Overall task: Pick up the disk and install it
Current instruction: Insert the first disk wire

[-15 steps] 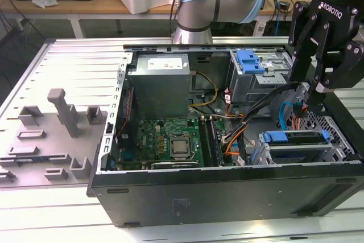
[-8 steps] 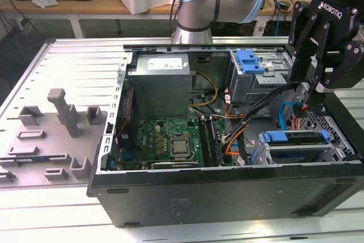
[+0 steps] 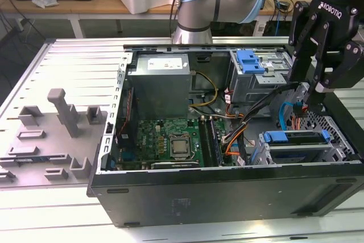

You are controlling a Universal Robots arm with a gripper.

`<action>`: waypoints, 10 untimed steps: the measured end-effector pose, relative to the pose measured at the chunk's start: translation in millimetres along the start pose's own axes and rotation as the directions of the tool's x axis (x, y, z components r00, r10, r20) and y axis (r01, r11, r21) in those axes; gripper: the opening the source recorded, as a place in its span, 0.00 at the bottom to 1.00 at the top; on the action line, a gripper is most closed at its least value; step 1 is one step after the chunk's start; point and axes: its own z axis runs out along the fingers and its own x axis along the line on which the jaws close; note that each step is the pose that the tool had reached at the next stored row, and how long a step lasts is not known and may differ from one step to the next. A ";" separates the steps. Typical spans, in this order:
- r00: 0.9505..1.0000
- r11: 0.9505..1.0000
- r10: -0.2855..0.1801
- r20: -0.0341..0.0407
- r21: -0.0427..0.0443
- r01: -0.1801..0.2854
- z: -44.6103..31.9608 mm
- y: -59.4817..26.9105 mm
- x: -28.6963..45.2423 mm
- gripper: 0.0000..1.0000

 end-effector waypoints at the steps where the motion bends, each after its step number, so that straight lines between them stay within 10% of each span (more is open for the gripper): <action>1: 1.000 1.000 0.003 0.000 0.000 -0.003 0.0 -0.3 0.0 0.56; 10: 0.999 0.999 0.040 -0.001 -0.003 -0.040 0.2 -9.8 -1.1 0.56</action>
